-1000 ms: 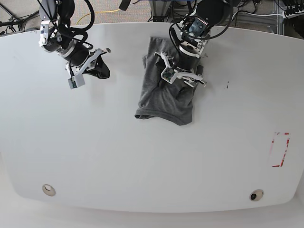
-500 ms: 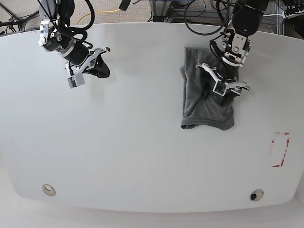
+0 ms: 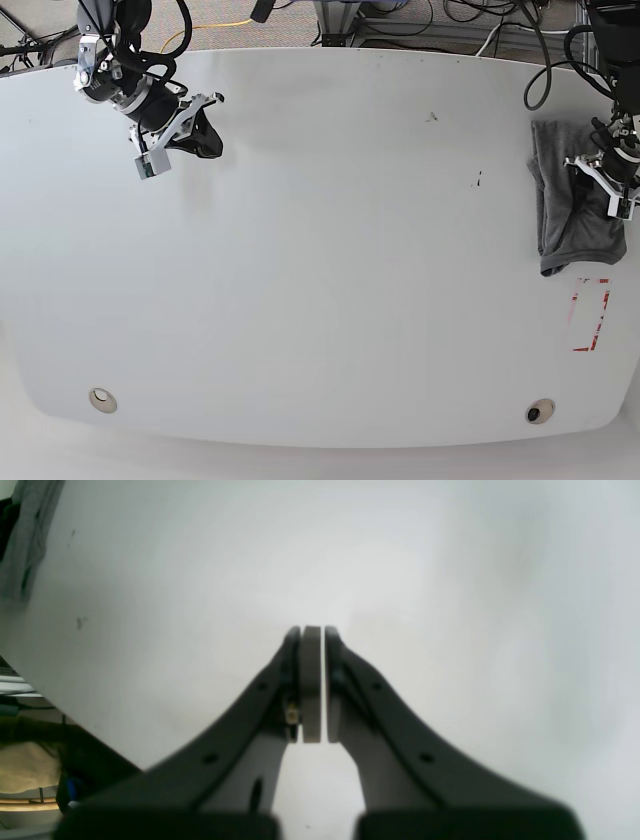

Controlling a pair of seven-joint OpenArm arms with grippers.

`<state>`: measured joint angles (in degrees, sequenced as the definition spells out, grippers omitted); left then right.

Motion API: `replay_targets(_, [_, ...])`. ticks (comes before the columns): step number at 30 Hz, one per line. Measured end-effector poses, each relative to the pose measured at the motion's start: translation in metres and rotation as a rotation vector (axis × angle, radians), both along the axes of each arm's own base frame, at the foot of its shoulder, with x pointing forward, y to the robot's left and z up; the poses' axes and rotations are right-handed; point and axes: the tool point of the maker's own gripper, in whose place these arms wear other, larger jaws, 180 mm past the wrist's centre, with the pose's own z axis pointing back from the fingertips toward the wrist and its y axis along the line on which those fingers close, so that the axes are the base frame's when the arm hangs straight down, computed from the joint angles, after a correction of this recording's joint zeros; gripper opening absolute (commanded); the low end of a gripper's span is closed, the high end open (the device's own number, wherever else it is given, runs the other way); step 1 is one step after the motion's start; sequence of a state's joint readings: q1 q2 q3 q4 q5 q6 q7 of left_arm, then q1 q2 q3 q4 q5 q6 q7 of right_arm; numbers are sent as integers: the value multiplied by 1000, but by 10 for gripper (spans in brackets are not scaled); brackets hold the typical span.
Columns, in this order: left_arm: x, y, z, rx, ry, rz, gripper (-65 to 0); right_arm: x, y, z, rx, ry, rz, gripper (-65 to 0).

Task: Fold the T-shirt properly
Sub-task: 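Carry the folded shirt with the left gripper to the table's side edge, then open the left gripper and release the folded shirt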

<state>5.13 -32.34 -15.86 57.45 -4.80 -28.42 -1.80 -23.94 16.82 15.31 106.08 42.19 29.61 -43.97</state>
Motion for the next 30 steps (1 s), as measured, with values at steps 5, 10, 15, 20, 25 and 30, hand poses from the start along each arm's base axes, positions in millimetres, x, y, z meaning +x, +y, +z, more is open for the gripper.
replay_targets(5, [-4,35,5,25,84,1,-275,0,1,1,3,-6,7,-644])
replay_targets(10, [-8,52,8,57,144,-14,-275,-1,1,0,2,-4,8,-644])
replay_targets(15, [-14,68,18,113,213,-48,-275,-4,1,-1,2,4,8,-644])
replay_targets(20, [-1,63,36,178,206,-105,-275,-9,-2,-4,-3,15,0,-644])
replay_targets(25, [32,32,78,224,67,-209,-276,-7,-2,-3,-1,11,-1,-644])
replay_targets(30, [36,2,97,286,24,-308,-276,-6,-3,-2,-2,7,-3,-644])
